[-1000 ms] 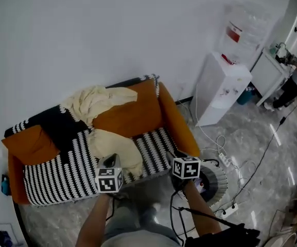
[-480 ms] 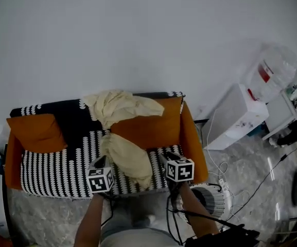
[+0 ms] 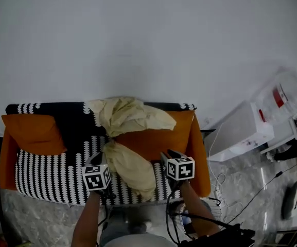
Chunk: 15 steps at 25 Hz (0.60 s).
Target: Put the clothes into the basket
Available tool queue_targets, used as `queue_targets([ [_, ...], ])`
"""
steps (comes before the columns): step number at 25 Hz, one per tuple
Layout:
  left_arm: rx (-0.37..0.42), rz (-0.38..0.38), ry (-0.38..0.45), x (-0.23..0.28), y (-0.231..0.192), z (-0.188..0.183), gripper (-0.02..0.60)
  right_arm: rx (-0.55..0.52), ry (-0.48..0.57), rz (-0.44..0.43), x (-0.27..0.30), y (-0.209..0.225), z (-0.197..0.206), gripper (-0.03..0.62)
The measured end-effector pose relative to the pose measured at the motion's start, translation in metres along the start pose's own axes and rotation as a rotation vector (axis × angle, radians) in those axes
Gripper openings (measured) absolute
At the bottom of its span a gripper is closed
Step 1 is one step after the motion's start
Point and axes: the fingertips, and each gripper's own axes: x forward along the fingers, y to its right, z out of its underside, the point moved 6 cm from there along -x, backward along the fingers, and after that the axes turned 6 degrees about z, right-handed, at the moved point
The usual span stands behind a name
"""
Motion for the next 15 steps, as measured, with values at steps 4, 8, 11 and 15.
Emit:
queue_targets([
  [4,-0.019,-0.012,-0.011,0.021,-0.031,-0.009,0.003,-0.025,-0.008,-0.020,0.039,-0.017,-0.026,0.153],
  [8,-0.037,-0.030,-0.024,0.035,-0.061,-0.010,0.003,-0.049,-0.019,-0.055,0.080,-0.044,-0.045,0.153],
  [11,-0.068,-0.059,-0.039,0.040,-0.087,-0.006,0.003,-0.072,-0.034,-0.091,0.110,-0.068,-0.056,0.153],
  [15,-0.103,-0.093,-0.048,0.044,-0.122,-0.003,0.003,-0.111,-0.051,-0.131,0.146,-0.099,-0.071,0.153],
])
